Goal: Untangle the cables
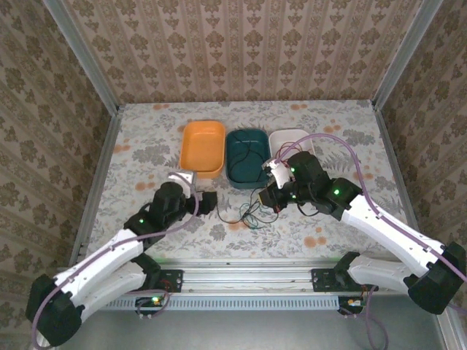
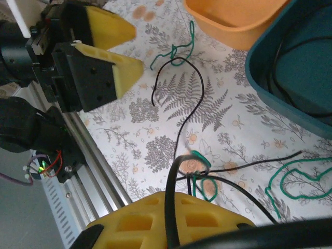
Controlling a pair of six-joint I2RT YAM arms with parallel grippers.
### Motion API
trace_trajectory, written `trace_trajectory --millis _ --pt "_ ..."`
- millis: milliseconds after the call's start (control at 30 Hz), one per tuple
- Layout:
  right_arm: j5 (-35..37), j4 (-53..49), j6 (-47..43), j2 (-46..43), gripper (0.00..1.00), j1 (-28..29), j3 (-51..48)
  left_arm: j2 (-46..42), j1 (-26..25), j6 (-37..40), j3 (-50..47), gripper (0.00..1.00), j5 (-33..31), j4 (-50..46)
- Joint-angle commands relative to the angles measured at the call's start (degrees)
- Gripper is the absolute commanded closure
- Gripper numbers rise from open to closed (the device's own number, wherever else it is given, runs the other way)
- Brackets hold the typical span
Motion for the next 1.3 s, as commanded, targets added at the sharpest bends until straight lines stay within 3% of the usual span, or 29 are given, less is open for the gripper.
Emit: trace_trajectory --millis 0,133,300,1000,1133,1267 --pt "-2.82 1.97 1.01 0.44 1.0 -0.03 1.57 5.27 0.21 4.02 4.02 0.04 16.49 5.29" --pt "-3.27 2.49 1.24 0.55 1.0 -0.28 1.35 11.16 0.33 5.48 6.49 0.06 24.37 6.28" --pt "-3.71 2.76 1.78 -0.16 1.0 -1.29 1.18 15.43 0.66 7.06 7.1 0.12 27.88 5.73" --pt "-5.06 4.99 4.86 -7.26 1.0 -3.0 15.23 24.39 0.99 7.7 2.15 0.19 20.14 11.47" --pt "1.12 -3.85 1.63 -4.28 1.0 -2.91 16.75 21.58 1.03 7.17 1.21 0.17 19.39 10.69" --pt "-1.51 3.08 4.23 -6.15 1.0 -2.93 8.53 16.1 0.95 6.99 0.85 0.15 19.9 8.39"
